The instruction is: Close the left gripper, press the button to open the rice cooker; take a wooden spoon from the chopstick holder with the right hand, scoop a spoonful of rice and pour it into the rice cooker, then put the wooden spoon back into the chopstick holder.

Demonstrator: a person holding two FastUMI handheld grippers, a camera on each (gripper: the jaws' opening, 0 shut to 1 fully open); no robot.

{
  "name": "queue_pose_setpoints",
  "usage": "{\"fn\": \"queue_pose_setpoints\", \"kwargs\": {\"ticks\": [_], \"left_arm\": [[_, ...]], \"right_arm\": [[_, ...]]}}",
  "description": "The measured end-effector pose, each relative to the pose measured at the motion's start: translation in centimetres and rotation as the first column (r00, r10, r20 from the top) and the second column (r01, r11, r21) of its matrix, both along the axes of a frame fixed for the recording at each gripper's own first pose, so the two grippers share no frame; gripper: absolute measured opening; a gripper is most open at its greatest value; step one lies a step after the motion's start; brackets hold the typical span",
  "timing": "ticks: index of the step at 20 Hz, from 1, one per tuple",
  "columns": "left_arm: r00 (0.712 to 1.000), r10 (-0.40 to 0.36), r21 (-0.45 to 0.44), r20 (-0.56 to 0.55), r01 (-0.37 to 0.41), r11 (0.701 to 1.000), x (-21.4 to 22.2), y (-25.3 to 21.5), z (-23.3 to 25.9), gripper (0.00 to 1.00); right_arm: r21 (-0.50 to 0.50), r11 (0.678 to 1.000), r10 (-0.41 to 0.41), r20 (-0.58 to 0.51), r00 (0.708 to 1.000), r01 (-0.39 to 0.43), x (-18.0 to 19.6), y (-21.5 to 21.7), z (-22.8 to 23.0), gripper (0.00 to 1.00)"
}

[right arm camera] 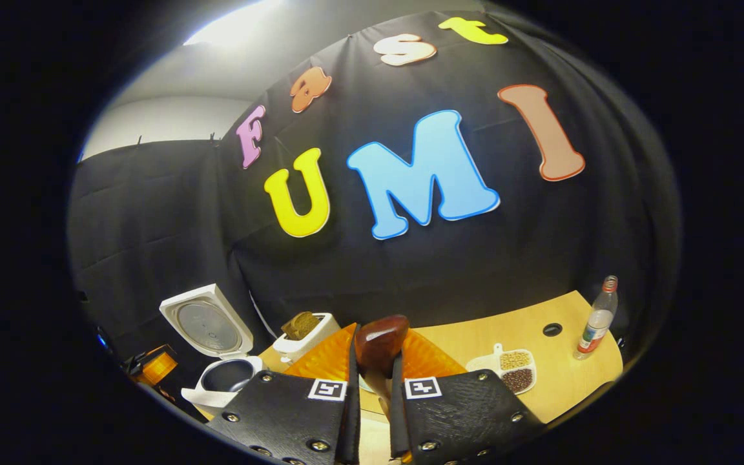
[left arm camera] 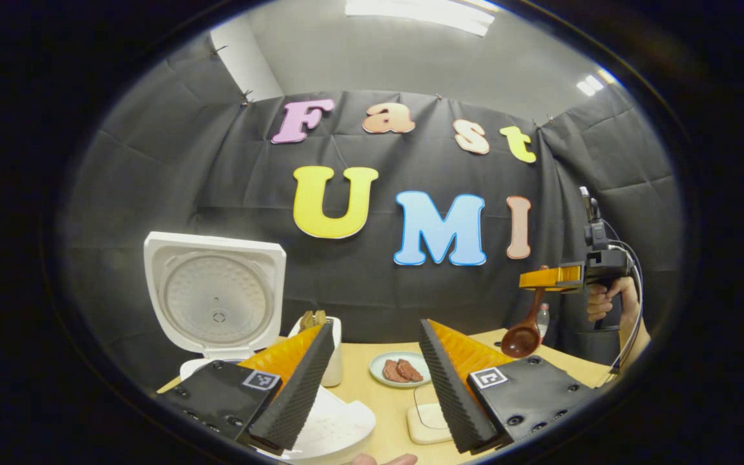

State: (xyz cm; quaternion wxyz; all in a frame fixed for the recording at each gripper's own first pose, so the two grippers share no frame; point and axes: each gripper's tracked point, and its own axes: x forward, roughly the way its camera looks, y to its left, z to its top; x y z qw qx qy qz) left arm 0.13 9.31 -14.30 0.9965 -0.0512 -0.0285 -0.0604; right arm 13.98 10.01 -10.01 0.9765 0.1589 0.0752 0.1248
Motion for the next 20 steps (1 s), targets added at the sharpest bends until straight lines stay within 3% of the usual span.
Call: {"fn": "queue_pose_setpoints", "kwargs": {"ticks": [4,5,7,11,20], "left_arm": [[1.000,-0.016,0.027,0.002,0.016,1.000,0.5,-1.4,-0.6,0.88],[1.000,-0.017,0.029,0.004,0.017,0.999,0.6,-1.6,-0.7,0.91],[1.000,-0.021,0.027,-0.002,0.021,0.999,0.9,-1.8,-1.1,0.94],[1.000,-0.016,0.015,0.001,0.016,1.000,1.2,-1.3,-0.8,0.91],[1.000,-0.014,0.025,0.007,0.013,1.000,1.3,-1.5,0.0,0.91]], "right_arm": [[0.017,0.997,-0.071,-0.004,0.997,0.071,-1.7,-4.0,-1.6,0.18],[0.017,0.996,-0.086,-0.004,0.996,0.087,-2.2,-4.8,-2.0,0.22],[0.022,0.993,-0.112,-0.014,0.994,0.112,-3.2,-6.1,-2.7,0.18],[0.019,0.986,-0.166,-0.020,0.986,0.166,-4.3,-8.4,-4.1,0.18],[0.026,0.972,-0.229,-0.097,0.968,0.233,-5.1,-10.3,-10.1,0.18]]}}
